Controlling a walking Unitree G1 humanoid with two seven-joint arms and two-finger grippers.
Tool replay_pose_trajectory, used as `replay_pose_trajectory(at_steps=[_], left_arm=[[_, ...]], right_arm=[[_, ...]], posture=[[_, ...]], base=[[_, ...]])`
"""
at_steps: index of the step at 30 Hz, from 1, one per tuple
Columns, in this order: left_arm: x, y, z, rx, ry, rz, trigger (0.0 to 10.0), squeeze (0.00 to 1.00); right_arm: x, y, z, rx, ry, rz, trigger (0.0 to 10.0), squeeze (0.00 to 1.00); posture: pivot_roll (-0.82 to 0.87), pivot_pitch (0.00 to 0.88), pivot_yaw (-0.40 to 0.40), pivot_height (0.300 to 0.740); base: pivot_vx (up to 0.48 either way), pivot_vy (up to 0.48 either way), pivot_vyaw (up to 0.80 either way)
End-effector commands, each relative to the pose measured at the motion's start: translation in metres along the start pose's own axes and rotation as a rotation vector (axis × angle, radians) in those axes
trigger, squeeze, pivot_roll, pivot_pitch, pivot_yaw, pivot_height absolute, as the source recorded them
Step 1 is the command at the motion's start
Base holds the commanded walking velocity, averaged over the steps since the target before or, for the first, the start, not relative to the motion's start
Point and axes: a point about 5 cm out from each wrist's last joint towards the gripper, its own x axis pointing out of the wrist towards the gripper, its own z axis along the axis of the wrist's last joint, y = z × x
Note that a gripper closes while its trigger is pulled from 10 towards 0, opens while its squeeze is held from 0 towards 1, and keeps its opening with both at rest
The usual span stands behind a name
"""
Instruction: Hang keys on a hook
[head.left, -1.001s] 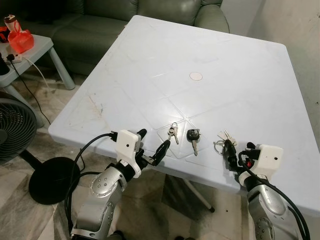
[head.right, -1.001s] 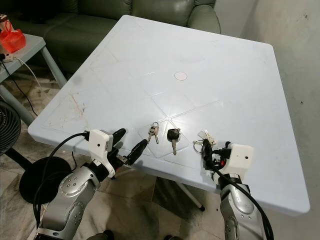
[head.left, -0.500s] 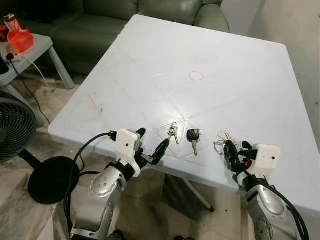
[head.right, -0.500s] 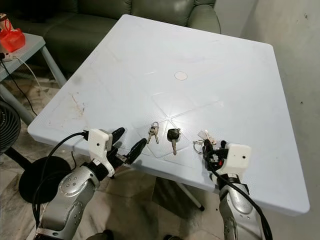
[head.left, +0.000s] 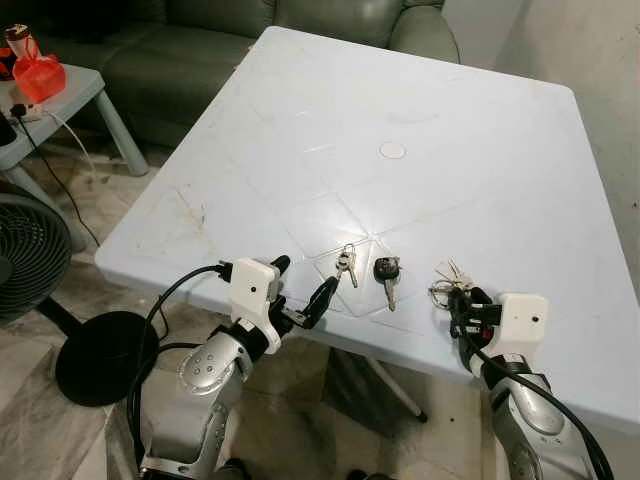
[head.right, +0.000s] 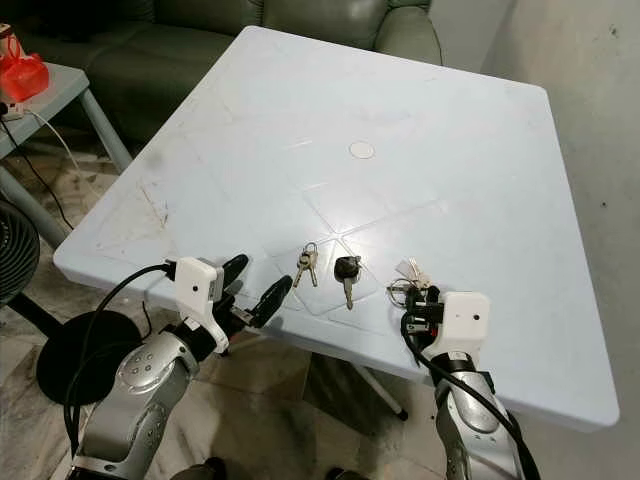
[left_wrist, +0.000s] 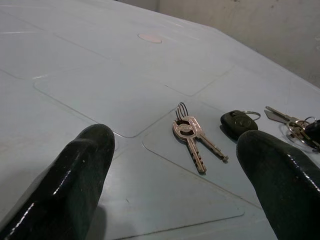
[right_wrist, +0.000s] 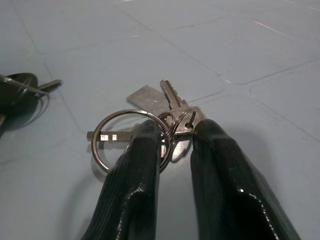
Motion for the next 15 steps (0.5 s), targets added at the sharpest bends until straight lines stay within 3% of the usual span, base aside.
replay_pose_trajectory(at_steps=[1, 6, 7, 8, 12, 13, 14, 15], left_arm=[[-0.0009, 0.0004, 0.0017, 0.006, -0.002, 0.005, 10.0, 0.00], [-0.0008, 0.0005, 0.0020, 0.007, -0.004, 0.007, 10.0, 0.00], [-0.0009, 0.0006, 0.0022, 0.007, -0.005, 0.007, 10.0, 0.00], [-0.0007, 0.0008, 0.0023, 0.007, -0.005, 0.008, 10.0, 0.00], [-0.0008, 0.0009, 0.0025, 0.007, -0.005, 0.009, 10.0, 0.00], [-0.0011, 0.0008, 0.0025, 0.007, -0.005, 0.009, 10.0, 0.00], [-0.0012, 0.0008, 0.0025, 0.006, -0.005, 0.009, 10.0, 0.00], [-0.0011, 0.0006, 0.0025, 0.006, -0.005, 0.010, 10.0, 0.00]], right_arm=[[-0.0017, -0.0034, -0.0065, 0.011, 0.047, -0.034, 10.0, 0.00], [0.0010, -0.0016, -0.0036, 0.038, 0.043, -0.040, 10.0, 0.00], [0.0017, -0.0034, -0.0019, 0.038, 0.034, -0.066, 10.0, 0.40], [0.0029, -0.0051, -0.0018, 0.039, 0.035, -0.086, 10.0, 1.00], [0.0049, -0.0071, -0.0022, 0.023, 0.062, -0.107, 10.0, 0.99], [0.0054, -0.0074, -0.0015, -0.011, 0.064, -0.118, 10.0, 0.85], [0.0056, -0.0076, -0.0013, -0.020, 0.066, -0.124, 10.0, 0.85], [0.0061, -0.0084, -0.0017, -0.019, 0.069, -0.133, 10.0, 0.00]], posture=[[0.06, 0.210, -0.054, 0.740], [0.06, 0.210, -0.054, 0.740], [0.06, 0.210, -0.054, 0.740], [0.06, 0.208, -0.057, 0.740], [0.06, 0.208, -0.057, 0.740], [0.06, 0.208, -0.057, 0.740], [0.06, 0.208, -0.057, 0.740], [0.07, 0.210, -0.057, 0.740]], base=[[0.000, 0.000, 0.00], [0.000, 0.000, 0.00], [0.000, 0.000, 0.00], [0.000, 0.000, 0.00], [0.000, 0.000, 0.00], [0.000, 0.000, 0.00], [0.000, 0.000, 0.00], [0.000, 0.000, 0.00]])
